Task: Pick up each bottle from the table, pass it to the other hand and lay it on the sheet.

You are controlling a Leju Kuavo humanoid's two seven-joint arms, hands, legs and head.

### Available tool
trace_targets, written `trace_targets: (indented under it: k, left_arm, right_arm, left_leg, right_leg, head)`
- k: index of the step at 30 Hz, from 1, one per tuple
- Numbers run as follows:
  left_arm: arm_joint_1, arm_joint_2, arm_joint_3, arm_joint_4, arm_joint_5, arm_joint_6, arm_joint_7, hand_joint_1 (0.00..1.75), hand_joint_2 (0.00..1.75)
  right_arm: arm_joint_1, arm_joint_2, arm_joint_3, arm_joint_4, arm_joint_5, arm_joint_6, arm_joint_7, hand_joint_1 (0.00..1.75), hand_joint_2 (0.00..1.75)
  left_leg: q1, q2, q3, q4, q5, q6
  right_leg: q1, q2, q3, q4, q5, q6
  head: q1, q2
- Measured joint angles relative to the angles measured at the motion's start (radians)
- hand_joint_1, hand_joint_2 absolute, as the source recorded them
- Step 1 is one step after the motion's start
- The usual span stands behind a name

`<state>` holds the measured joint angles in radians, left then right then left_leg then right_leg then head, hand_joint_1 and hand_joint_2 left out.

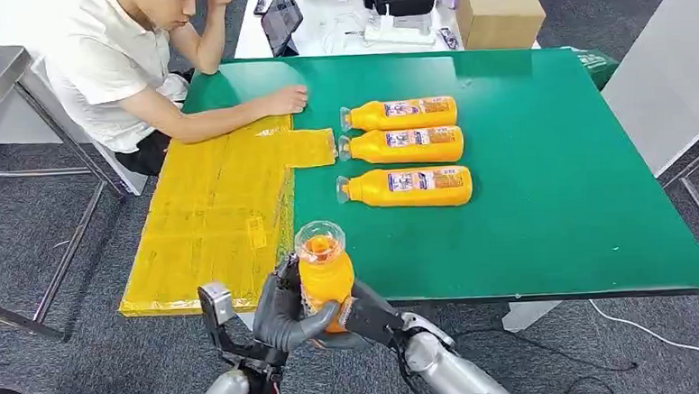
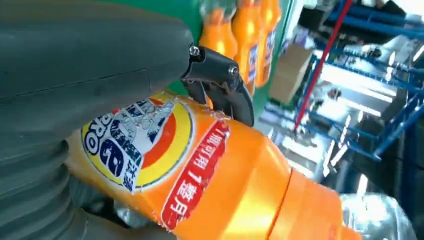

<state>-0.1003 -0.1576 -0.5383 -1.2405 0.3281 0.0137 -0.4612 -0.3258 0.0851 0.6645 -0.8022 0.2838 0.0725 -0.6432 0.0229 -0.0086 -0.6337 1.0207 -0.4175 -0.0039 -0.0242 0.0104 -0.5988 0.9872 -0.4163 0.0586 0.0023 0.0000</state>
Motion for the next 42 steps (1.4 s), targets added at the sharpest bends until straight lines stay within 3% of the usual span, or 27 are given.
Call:
trace_targets:
  k: [1, 6, 7, 18, 19, 24, 37, 38, 42]
  left_arm:
    - [0.0, -0.002, 0.0, -0.003, -0.005, 0.007, -0.001, 1.75, 1.75]
    - [0.003, -0.003, -0.001, -0.018, -0.007, 0.018, -0.002, 1.75, 1.75]
    - [0.003, -0.003, -0.001, -0.023, -0.006, 0.022, -0.002, 1.75, 1.75]
    - [0.028, -0.005, 0.013, -0.075, 0.044, 0.027, 0.021, 1.75, 1.75]
    - [0.028, -0.005, 0.016, -0.077, 0.067, 0.008, 0.034, 1.75, 1.75]
    - [0.031, 0.014, 0.032, -0.081, 0.208, -0.136, 0.088, 1.75, 1.75]
    - [0.037, 0.026, 0.043, -0.087, 0.186, -0.122, 0.075, 1.75, 1.75]
    - [0.04, 0.024, 0.043, -0.094, 0.145, -0.086, 0.053, 1.75, 1.75]
    - [0.047, 0.023, 0.041, -0.138, 0.034, 0.004, 0.008, 1.75, 1.75]
  right_arm:
    - [0.001, 0.0, 0.0, -0.002, 0.0, 0.0, 0.001, 0.0, 1.75]
    - [0.01, 0.002, -0.002, -0.012, -0.001, -0.004, 0.006, 0.0, 1.75]
    - [0.014, 0.004, -0.002, -0.016, -0.001, -0.008, 0.007, 0.0, 0.0]
    - [0.03, 0.02, -0.002, -0.033, 0.008, -0.038, 0.011, 0.0, 0.0]
    - [0.03, 0.02, -0.002, -0.033, 0.008, -0.038, 0.01, 0.0, 1.75]
    - [0.035, 0.02, -0.003, -0.035, 0.012, -0.039, -0.001, 0.0, 1.75]
    - [0.041, 0.021, -0.003, -0.035, 0.024, -0.063, -0.005, 0.0, 1.75]
    - [0.043, 0.023, -0.002, -0.035, 0.029, -0.075, -0.005, 0.0, 0.0]
    - [0.057, 0.026, -0.003, -0.044, 0.045, -0.116, -0.011, 0.0, 0.0]
  left_leg:
    - [0.0, 0.0, 0.0, 0.0, 0.0, 0.0]
    - [0.0, 0.0, 0.0, 0.0, 0.0, 0.0]
    - [0.0, 0.0, 0.0, 0.0, 0.0, 0.0]
    - [0.0, 0.0, 0.0, 0.0, 0.0, 0.0]
    - [0.0, 0.0, 0.0, 0.0, 0.0, 0.0]
    - [0.0, 0.0, 0.0, 0.0, 0.0, 0.0]
    - [0.0, 0.0, 0.0, 0.0, 0.0, 0.0]
    - [0.0, 0.0, 0.0, 0.0, 0.0, 0.0]
    - [0.0, 0.0, 0.0, 0.0, 0.0, 0.0]
  right_leg:
    - [0.0, 0.0, 0.0, 0.0, 0.0, 0.0]
    - [0.0, 0.0, 0.0, 0.0, 0.0, 0.0]
    - [0.0, 0.0, 0.0, 0.0, 0.0, 0.0]
    - [0.0, 0.0, 0.0, 0.0, 0.0, 0.0]
    - [0.0, 0.0, 0.0, 0.0, 0.0, 0.0]
    - [0.0, 0.0, 0.0, 0.0, 0.0, 0.0]
    - [0.0, 0.0, 0.0, 0.0, 0.0, 0.0]
    - [0.0, 0.0, 0.0, 0.0, 0.0, 0.0]
    - [0.0, 0.0, 0.0, 0.0, 0.0, 0.0]
  head:
    - [0.0, 0.0]
    - [0.0, 0.0]
    - [0.0, 0.0]
    - [0.0, 0.0]
    - [0.0, 0.0]
    - [0.0, 0.0]
    - [0.0, 0.0]
    - [0.0, 0.0]
    - [0.001, 0.0]
